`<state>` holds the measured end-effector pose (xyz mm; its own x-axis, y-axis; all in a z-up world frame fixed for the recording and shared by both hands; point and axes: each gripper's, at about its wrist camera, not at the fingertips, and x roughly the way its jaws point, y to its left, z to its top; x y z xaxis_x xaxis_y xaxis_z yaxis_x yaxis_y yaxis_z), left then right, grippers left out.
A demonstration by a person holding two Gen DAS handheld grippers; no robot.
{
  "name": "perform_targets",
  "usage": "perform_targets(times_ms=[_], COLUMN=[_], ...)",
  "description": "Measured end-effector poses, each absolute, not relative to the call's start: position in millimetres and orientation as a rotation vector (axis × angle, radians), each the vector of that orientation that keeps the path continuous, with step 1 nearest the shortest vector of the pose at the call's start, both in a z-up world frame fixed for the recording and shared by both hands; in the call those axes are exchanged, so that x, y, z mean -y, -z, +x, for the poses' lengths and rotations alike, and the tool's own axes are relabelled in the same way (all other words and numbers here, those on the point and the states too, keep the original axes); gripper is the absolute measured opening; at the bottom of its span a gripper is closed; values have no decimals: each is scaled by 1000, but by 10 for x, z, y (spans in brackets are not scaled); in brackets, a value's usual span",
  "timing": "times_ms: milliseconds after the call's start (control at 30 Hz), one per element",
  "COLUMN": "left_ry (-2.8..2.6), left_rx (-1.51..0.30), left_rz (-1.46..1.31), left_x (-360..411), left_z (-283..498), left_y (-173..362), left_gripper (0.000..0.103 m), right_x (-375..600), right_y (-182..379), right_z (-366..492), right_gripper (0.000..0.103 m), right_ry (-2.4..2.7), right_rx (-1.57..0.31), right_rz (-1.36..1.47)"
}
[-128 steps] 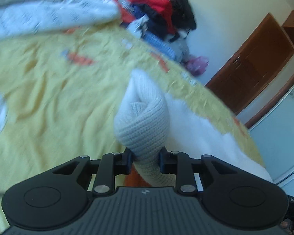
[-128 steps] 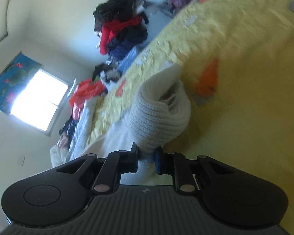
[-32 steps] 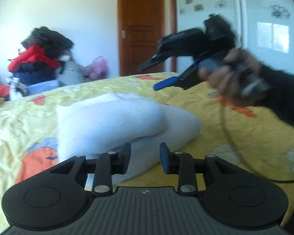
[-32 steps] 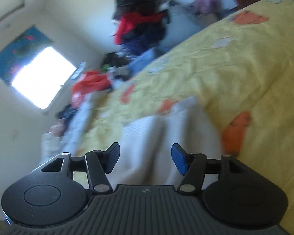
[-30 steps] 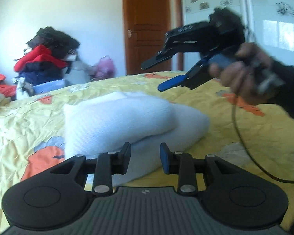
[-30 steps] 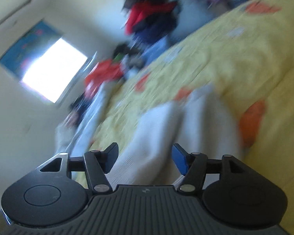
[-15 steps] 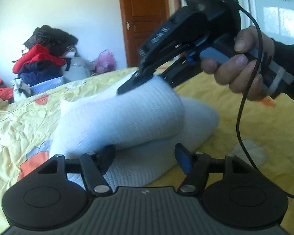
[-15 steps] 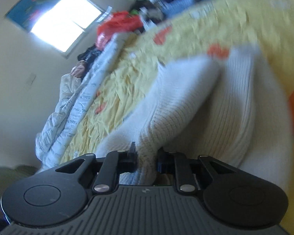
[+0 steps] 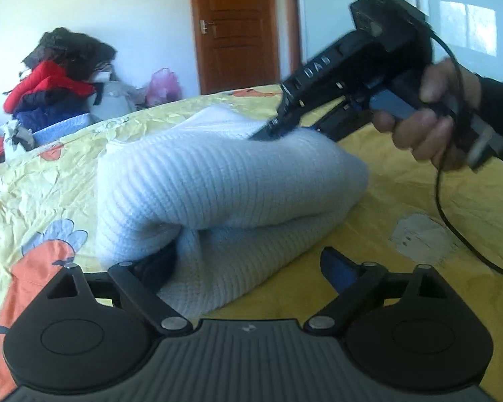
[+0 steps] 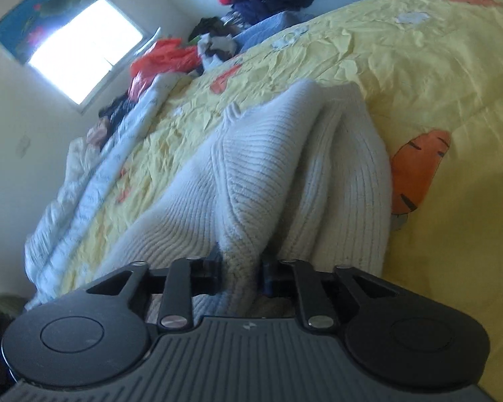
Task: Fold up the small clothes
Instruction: 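Press and grasp the folded sweater bundle with the right gripper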
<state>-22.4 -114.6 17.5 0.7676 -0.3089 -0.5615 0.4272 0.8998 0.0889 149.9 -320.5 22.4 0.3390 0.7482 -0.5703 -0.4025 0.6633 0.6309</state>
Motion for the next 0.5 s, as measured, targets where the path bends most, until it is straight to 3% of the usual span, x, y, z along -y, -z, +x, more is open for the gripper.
perform_targets(times_ms=[100,233,500], left_ry=[511,579,438], left_rx=[-558,-502,-332], left_rz=[200,241,320], left_x=[922,692,730], left_z=[-455,-773,-672], left_y=[-332,-505,-633], left_gripper=[94,94,94], right_x=[3300,3565,3426], right_y=[-378,-510,-442], right_z=[1418,1273,1176], right_gripper=[46,78,78], right_ry=[-744,-755,-750], right_rx=[-954,-876,-982], right_rz=[464,598,487])
